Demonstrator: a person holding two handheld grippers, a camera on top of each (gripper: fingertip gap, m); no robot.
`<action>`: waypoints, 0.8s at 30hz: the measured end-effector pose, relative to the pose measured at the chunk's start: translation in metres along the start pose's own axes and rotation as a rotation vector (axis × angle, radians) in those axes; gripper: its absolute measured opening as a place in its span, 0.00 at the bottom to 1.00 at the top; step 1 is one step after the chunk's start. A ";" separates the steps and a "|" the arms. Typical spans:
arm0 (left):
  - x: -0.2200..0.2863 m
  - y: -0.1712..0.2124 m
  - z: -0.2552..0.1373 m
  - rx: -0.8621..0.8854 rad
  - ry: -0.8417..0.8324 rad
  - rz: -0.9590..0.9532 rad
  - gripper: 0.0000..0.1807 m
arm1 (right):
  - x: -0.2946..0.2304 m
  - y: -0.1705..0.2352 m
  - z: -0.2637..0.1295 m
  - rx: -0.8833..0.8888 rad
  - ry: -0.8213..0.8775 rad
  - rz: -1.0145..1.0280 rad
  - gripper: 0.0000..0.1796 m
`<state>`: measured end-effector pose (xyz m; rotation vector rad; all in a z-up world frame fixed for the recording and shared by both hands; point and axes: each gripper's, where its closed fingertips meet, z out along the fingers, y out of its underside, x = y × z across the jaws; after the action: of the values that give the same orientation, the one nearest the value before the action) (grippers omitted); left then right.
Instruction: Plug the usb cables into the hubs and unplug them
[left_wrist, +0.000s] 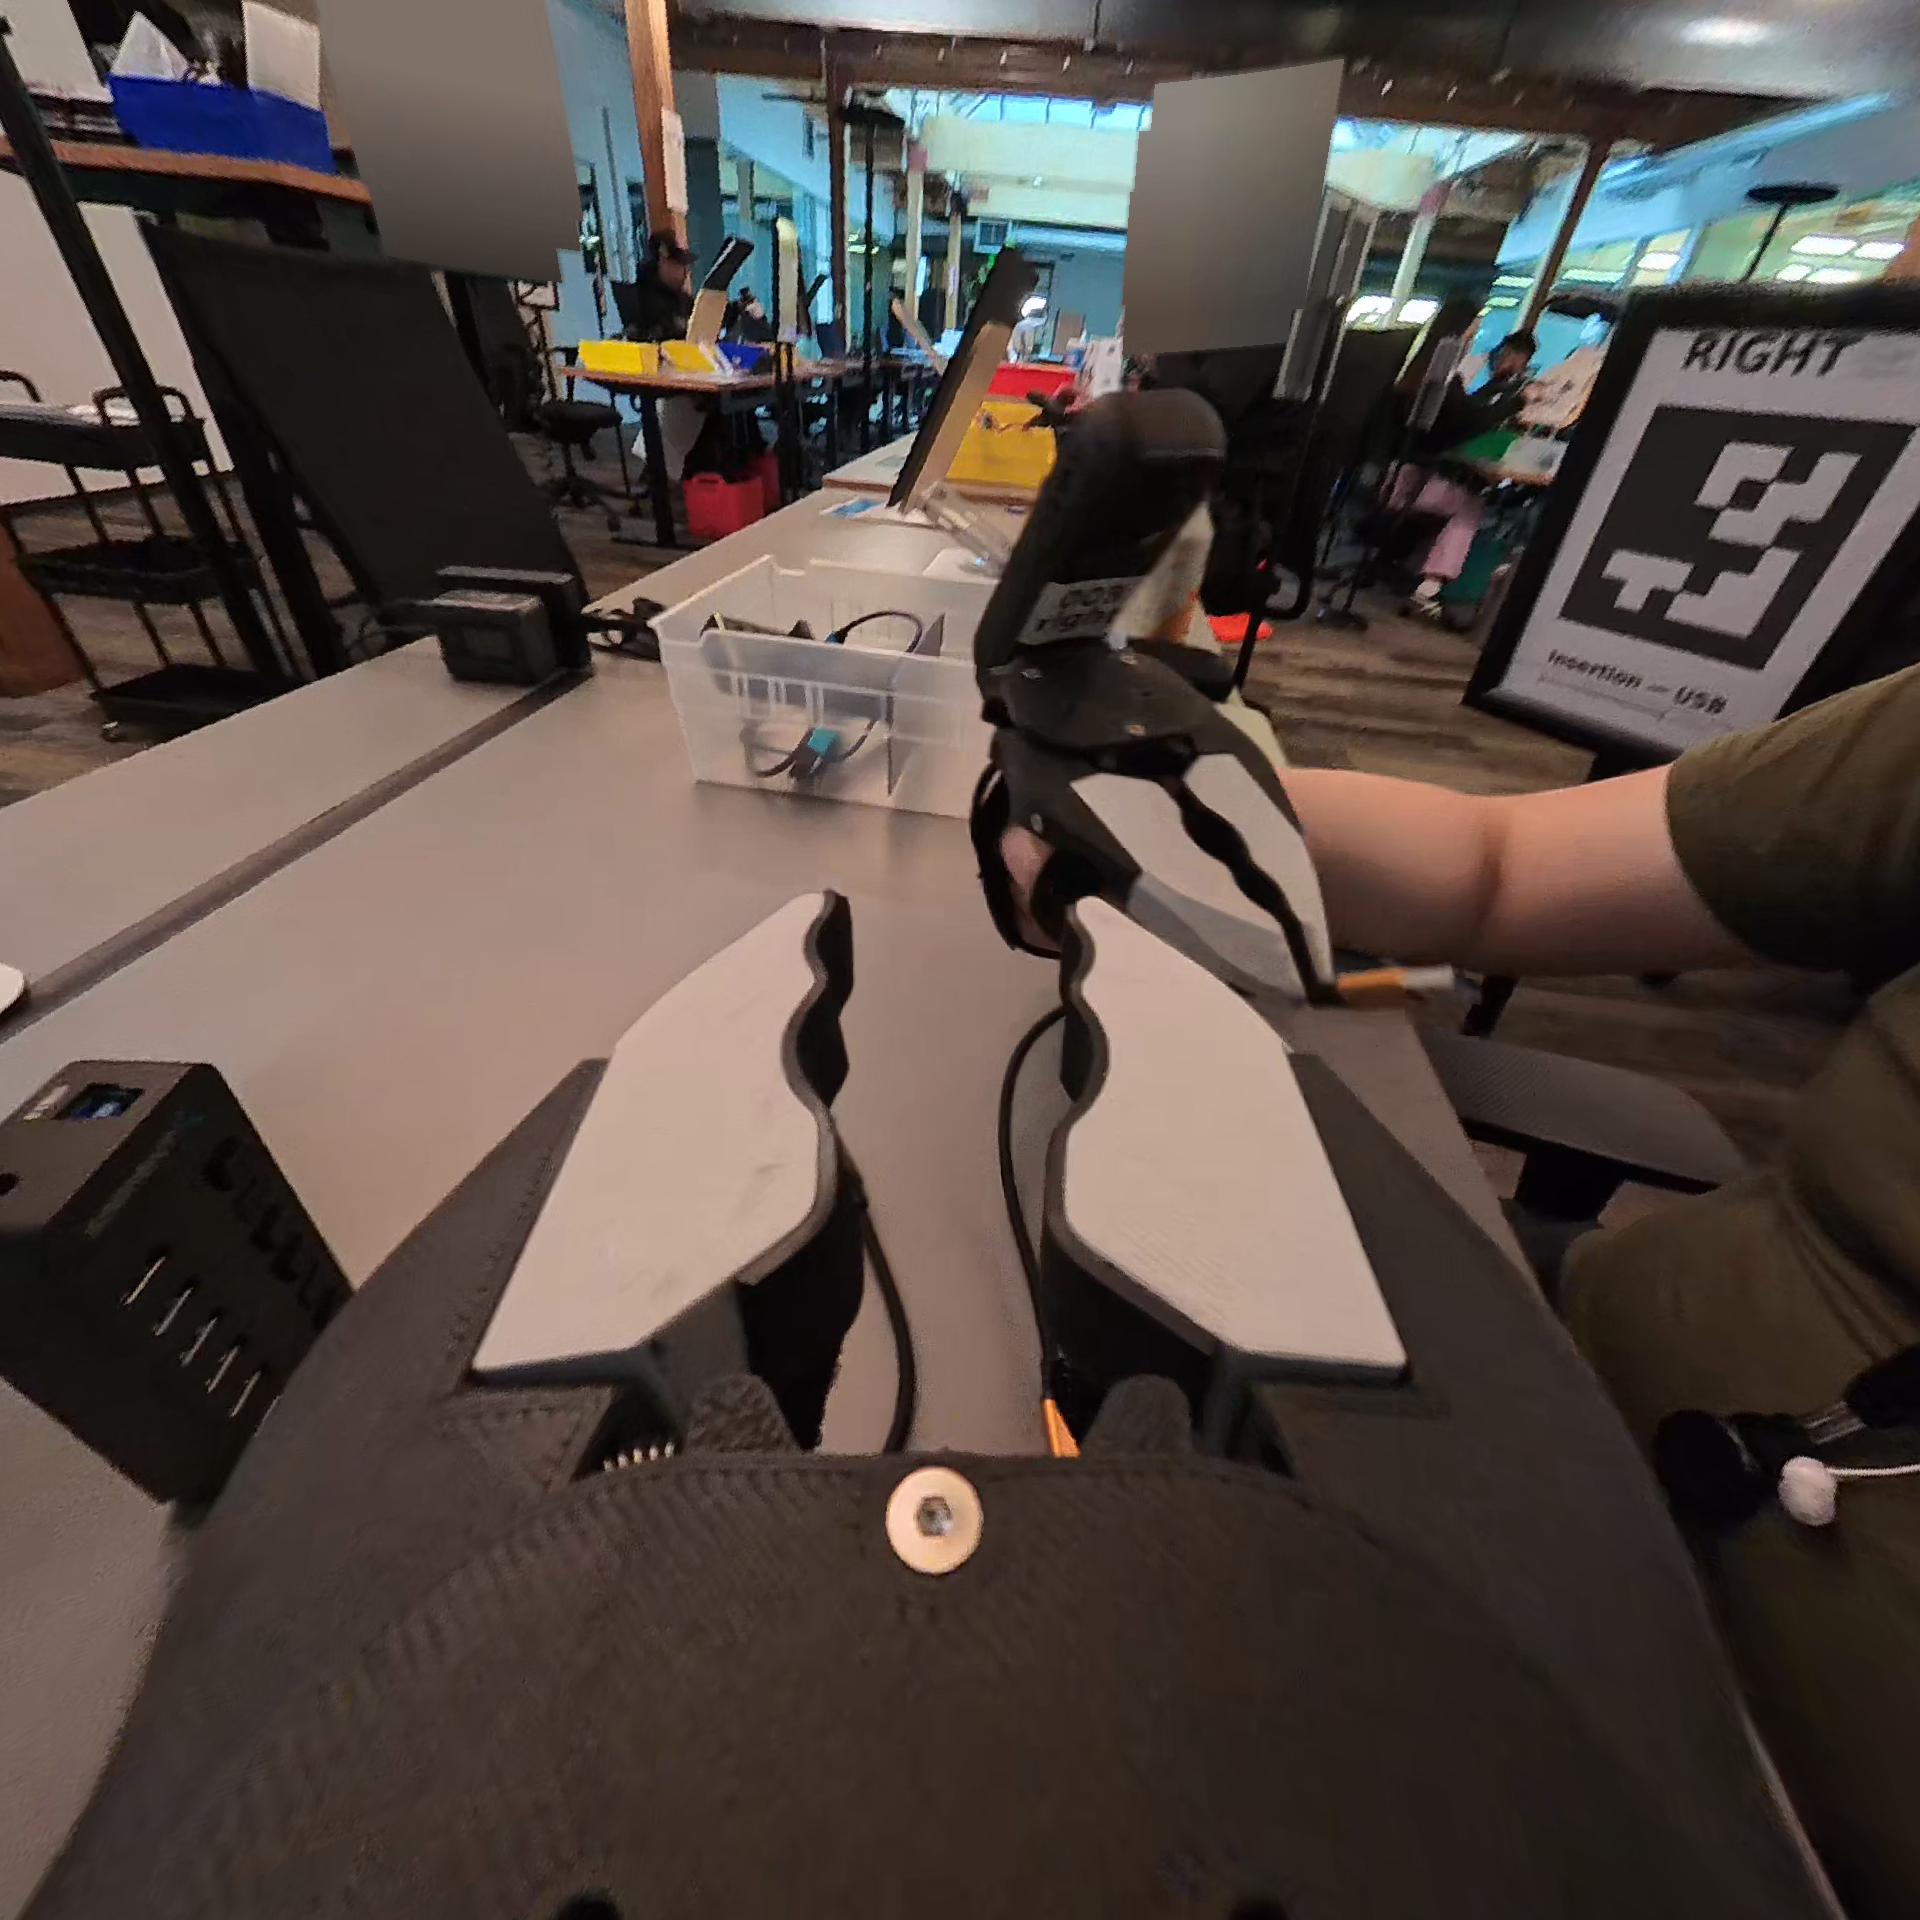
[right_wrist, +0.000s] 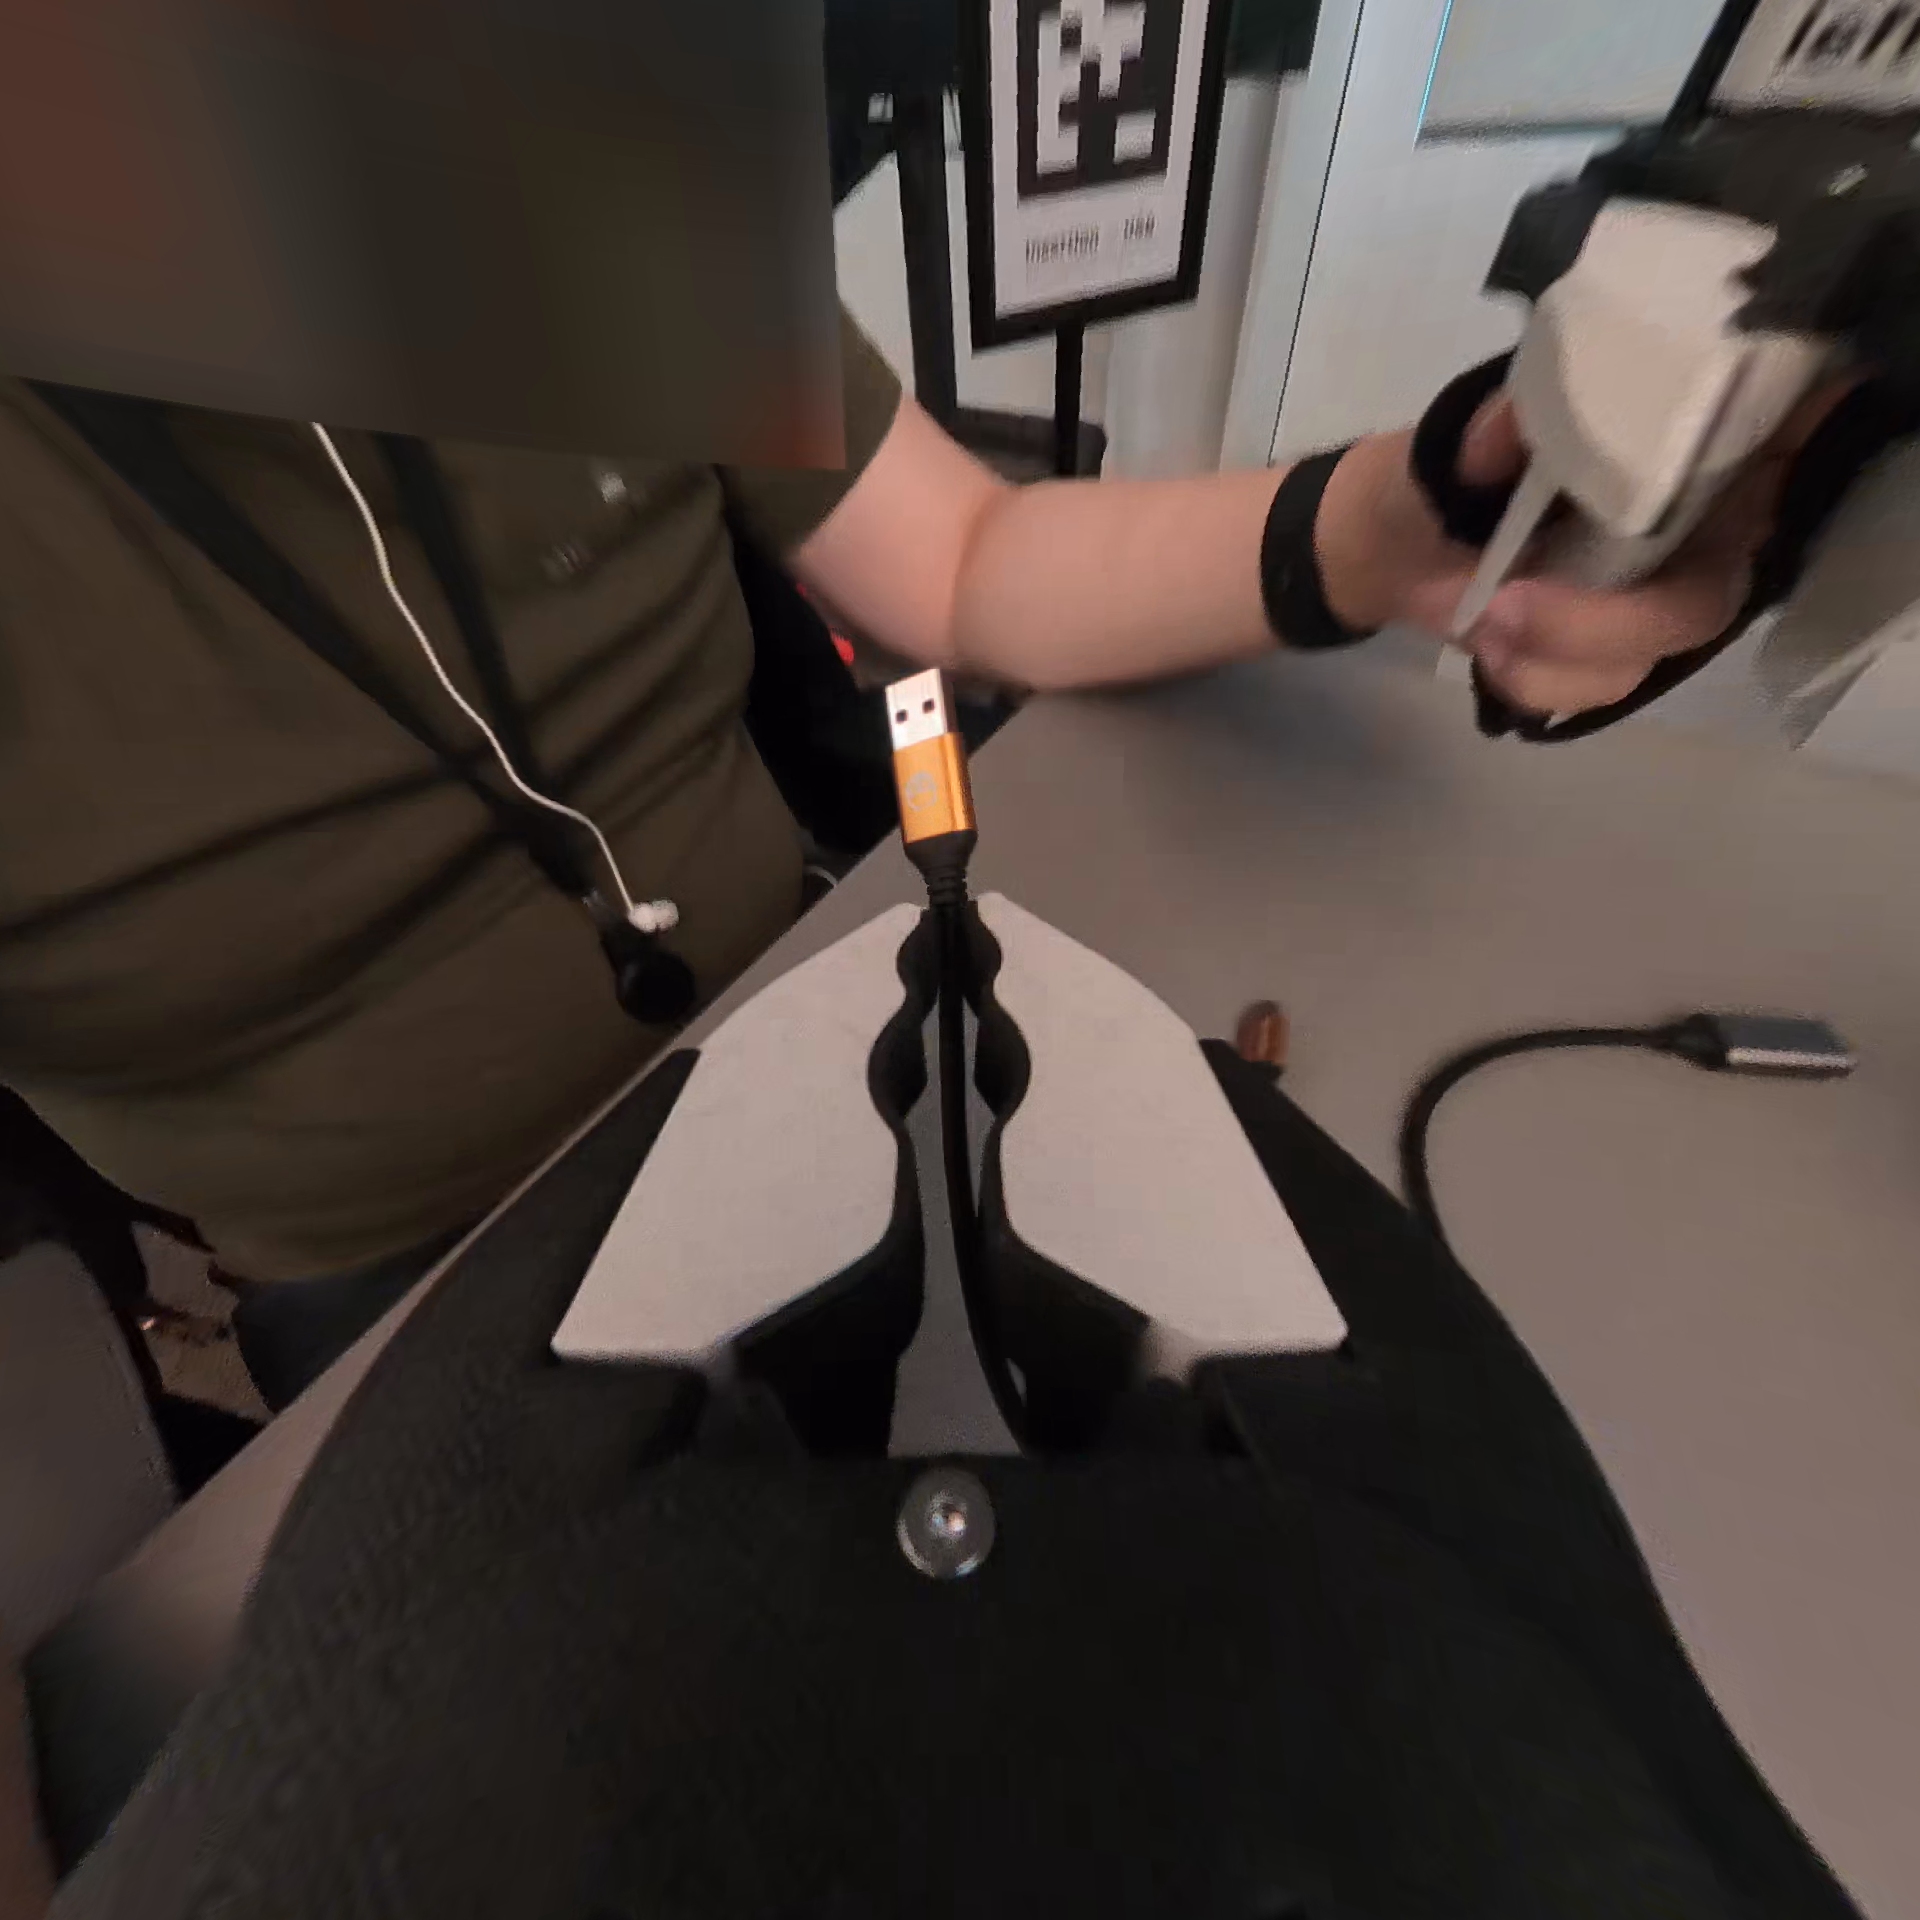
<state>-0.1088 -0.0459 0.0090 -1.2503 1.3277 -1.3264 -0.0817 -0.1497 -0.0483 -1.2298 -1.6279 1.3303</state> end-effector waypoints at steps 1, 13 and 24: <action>0.003 -0.002 -0.001 0.009 0.020 -0.005 0.20 | 0.000 -0.005 -0.006 0.030 0.006 -0.007 0.02; 0.069 -0.025 -0.036 0.100 0.393 0.078 0.20 | 0.007 -0.018 -0.026 0.135 0.061 -0.007 0.02; 0.059 -0.005 -0.019 0.004 0.295 0.168 0.19 | 0.017 -0.029 -0.029 0.203 0.087 0.089 0.02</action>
<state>-0.1349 -0.1019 0.0196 -0.9409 1.5958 -1.4299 -0.0671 -0.1249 -0.0147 -1.2305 -1.3552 1.4379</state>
